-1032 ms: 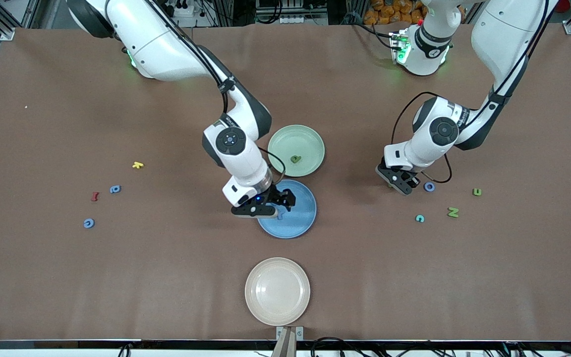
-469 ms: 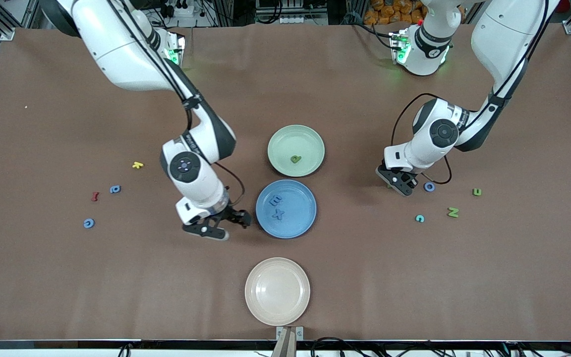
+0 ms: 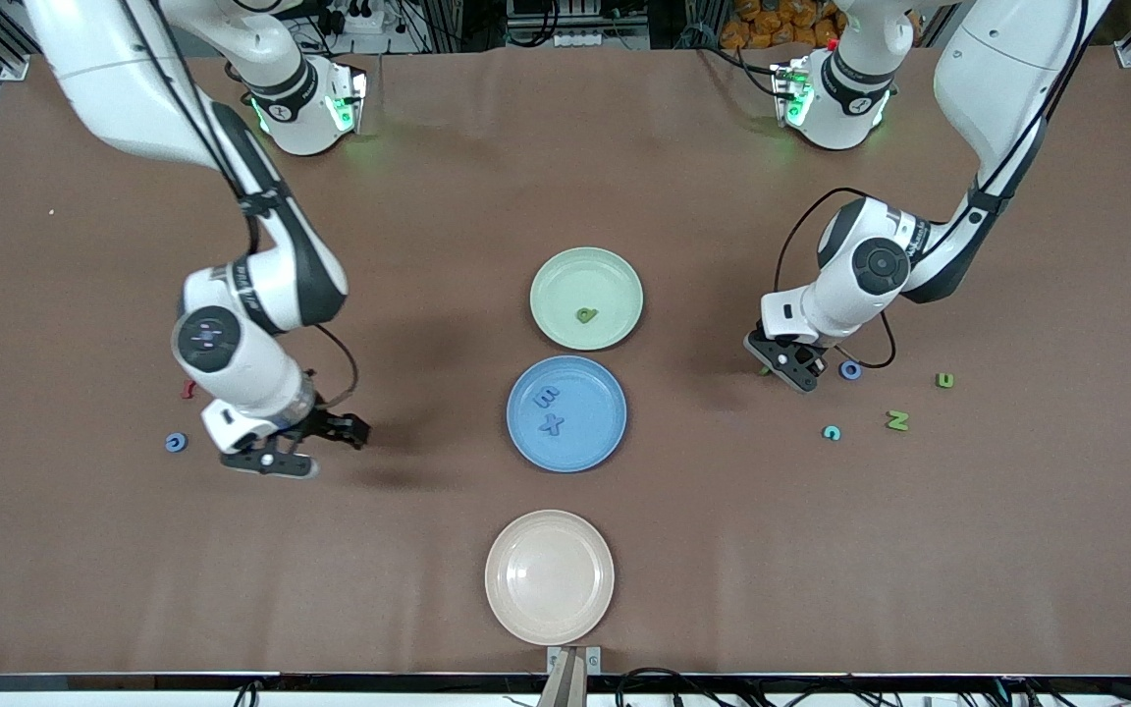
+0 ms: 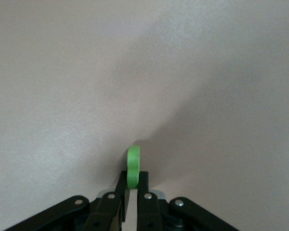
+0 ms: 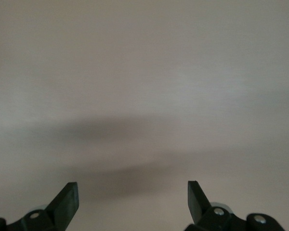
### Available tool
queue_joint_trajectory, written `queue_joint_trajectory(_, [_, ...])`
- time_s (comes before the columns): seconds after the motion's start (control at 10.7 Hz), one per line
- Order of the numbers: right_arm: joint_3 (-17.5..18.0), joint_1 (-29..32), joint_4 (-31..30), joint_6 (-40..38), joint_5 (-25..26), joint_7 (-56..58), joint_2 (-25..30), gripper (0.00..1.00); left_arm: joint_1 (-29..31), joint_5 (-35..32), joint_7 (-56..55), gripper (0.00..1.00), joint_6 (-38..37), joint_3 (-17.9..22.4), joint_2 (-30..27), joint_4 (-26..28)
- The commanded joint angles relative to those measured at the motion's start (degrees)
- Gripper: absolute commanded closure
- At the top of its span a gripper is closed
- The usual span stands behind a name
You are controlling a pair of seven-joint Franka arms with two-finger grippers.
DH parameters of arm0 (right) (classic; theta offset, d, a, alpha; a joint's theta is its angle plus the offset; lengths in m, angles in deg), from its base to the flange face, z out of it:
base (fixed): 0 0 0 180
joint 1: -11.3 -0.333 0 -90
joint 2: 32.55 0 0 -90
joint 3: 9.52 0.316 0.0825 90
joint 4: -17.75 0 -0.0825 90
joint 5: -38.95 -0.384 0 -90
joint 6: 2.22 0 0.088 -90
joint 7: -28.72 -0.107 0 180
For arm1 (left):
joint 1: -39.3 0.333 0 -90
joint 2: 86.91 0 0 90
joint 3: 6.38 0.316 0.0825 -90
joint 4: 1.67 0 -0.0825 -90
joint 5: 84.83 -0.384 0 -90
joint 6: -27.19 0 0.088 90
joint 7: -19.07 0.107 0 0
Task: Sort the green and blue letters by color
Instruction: 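Drop the green B on the green plate while the right gripper grasps blue a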
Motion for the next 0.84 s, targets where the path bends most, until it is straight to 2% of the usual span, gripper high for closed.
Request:
queue_joint_trajectory(0.0, [1.0, 7.4, -10.5, -0.6, 0.8, 8.3, 10.0, 0.0, -0.1, -1.9, -1.5, 1.0, 0.1, -0.3, -1.2, -1.6])
queue_joint_trajectory(0.19, [1.0, 12.8, -15.1, 0.2, 0.8, 14.2, 13.0, 0.0, -0.4, -1.8, -2.5, 1.0, -3.8, -1.2, -2.4, -3.5])
queue_joint_trajectory(0.28, [1.0, 14.5, -17.2, 0.3, 0.8, 16.4, 14.5, 0.0, -0.3, -1.8, -6.0, 1.0, -6.6, -3.3, -2.9, -4.6])
queue_joint_trajectory(0.47, [1.1, 19.6, -24.2, 7.7, 0.7, 22.9, 17.2, 0.0, -0.3, -1.8, -17.1, 1.0, -10.2, -8.7, -3.5, -6.0])
queue_joint_trajectory(0.56, [1.1, 21.3, -25.4, 8.9, 0.7, 24.1, 17.1, 0.0, -0.4, -1.7, -23.2, 1.0, -11.5, -11.5, -3.4, -6.9])
queue_joint_trajectory(0.66, [1.1, 22.3, -26.6, 9.4, 0.7, 24.2, 16.7, 0.0, -1.5, -1.7, -30.6, 1.0, -12.2, -13.6, -3.3, -7.4])
queue_joint_trajectory(0.75, [1.3, 23.6, -27.9, 10.4, 0.7, 24.2, 16.3, 0.0, -4.5, -1.7, -37.9, 1.0, -12.3, -14.0, -3.1, -8.1])
